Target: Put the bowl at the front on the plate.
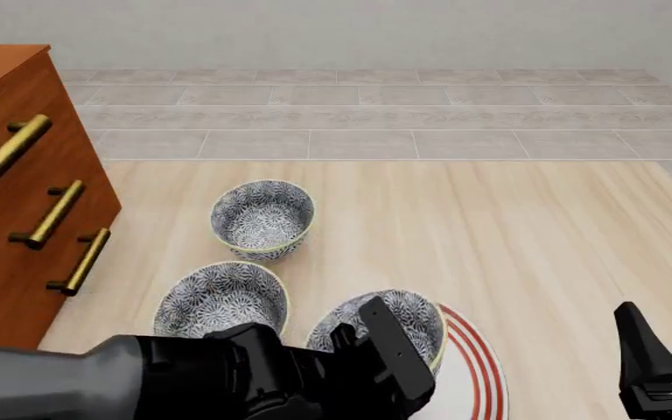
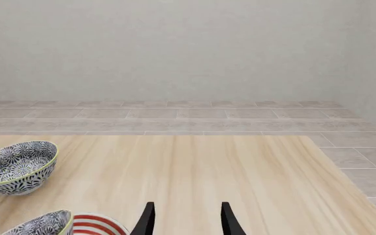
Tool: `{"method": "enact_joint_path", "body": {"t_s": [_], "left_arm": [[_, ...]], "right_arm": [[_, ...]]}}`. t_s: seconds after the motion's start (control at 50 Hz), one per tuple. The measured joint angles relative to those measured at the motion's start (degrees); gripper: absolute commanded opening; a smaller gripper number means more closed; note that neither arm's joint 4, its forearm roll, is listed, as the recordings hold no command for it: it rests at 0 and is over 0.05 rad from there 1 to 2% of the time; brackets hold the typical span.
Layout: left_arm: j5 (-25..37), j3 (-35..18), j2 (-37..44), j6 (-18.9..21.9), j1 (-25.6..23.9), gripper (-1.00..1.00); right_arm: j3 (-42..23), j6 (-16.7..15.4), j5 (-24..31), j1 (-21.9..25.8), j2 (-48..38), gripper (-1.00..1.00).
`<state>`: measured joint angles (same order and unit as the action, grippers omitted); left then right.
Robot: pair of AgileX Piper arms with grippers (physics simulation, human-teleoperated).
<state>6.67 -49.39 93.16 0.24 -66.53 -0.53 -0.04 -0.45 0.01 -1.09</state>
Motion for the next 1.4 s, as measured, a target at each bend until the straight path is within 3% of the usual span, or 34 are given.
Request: {"method": "enact_joint_path", "body": {"t_s": [0.52, 0.54, 1.06, 1.4], "left_arm": [[-1.20, -0.01, 1.88, -0.19, -1.06, -1.00], [-1.20, -0.03, 1.92, -0.19, -1.09, 1.00], [1.76, -0.93, -0.50, -0.45, -1.65, 1.00], [7.88, 2.82, -13.33, 1.85, 0.62, 1.00]], "right_arm": [[0.00, 0.00, 0.00, 0.00, 0.00, 1.00], [0.00, 0.00, 0.00, 0.00, 0.00, 1.00], [0.00, 0.00, 0.00, 0.00, 0.00, 1.00], [0.00, 0.00, 0.00, 0.00, 0.00, 1.00]]}}
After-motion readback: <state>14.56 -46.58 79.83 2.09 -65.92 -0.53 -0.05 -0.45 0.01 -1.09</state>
